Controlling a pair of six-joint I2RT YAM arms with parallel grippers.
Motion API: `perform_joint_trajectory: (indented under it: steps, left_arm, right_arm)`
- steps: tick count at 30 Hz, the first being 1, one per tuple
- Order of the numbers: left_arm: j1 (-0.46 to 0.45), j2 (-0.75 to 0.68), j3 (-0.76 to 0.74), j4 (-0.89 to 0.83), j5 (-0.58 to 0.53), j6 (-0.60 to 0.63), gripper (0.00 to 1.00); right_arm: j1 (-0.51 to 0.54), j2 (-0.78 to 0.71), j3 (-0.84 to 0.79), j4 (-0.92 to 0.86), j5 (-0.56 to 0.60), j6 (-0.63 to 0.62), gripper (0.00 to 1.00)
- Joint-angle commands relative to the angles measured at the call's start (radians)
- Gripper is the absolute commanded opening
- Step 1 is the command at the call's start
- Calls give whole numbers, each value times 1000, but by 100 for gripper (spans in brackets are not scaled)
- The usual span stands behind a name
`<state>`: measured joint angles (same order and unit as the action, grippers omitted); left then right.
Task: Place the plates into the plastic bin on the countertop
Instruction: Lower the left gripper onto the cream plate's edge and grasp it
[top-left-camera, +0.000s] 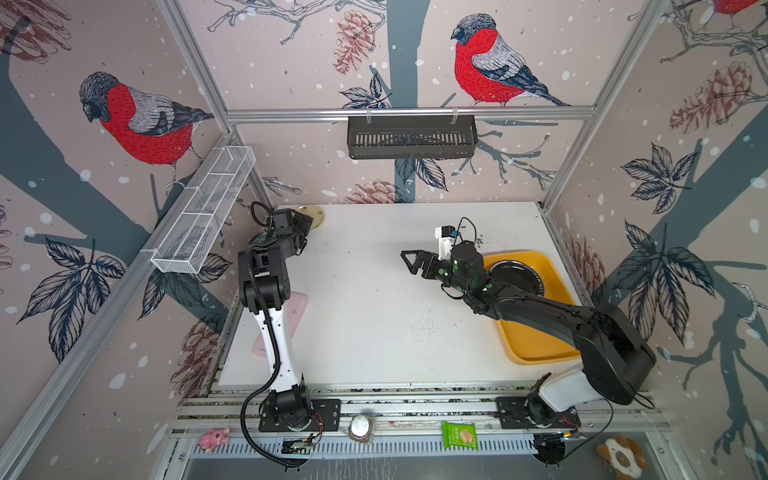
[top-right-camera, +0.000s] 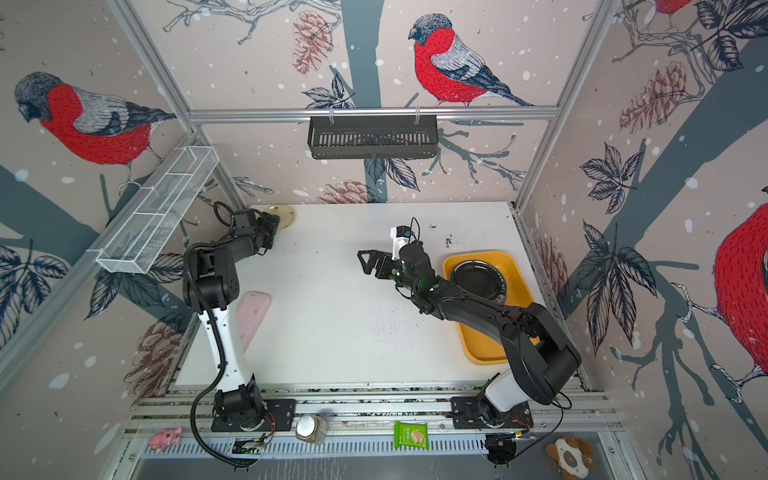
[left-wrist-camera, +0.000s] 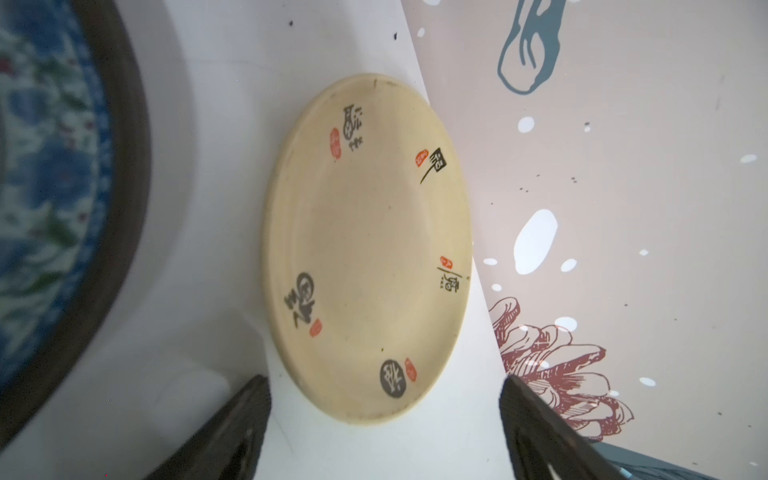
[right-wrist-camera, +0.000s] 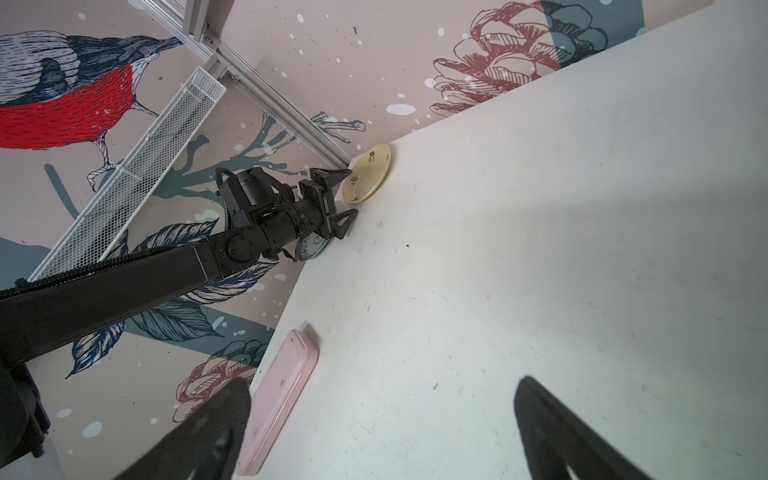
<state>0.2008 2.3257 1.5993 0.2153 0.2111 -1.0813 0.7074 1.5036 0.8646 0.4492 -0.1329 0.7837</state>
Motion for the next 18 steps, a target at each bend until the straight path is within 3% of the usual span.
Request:
perform_joint_trajectory:
  steps: [1, 7, 9, 15, 18]
  left_arm:
    - [3, 40, 13, -156, -19, -61, 83]
    - [5, 64, 7, -147, -8, -86, 70]
    - [5, 62, -3, -134, -4, -90, 61]
    - [5, 66, -7, -135, 11, -80, 18]
    - [6, 63, -18, -129, 17, -82, 7]
  right_arm:
    - [2, -13, -7, 18, 33, 14, 100]
    - [1, -20, -9, 3, 56, 23, 100]
    - [-1, -21, -11, 0, 62, 26, 100]
    - [-2, -25, -15, -1, 79, 33, 100]
    - [-2, -31, -16, -2, 88, 32, 100]
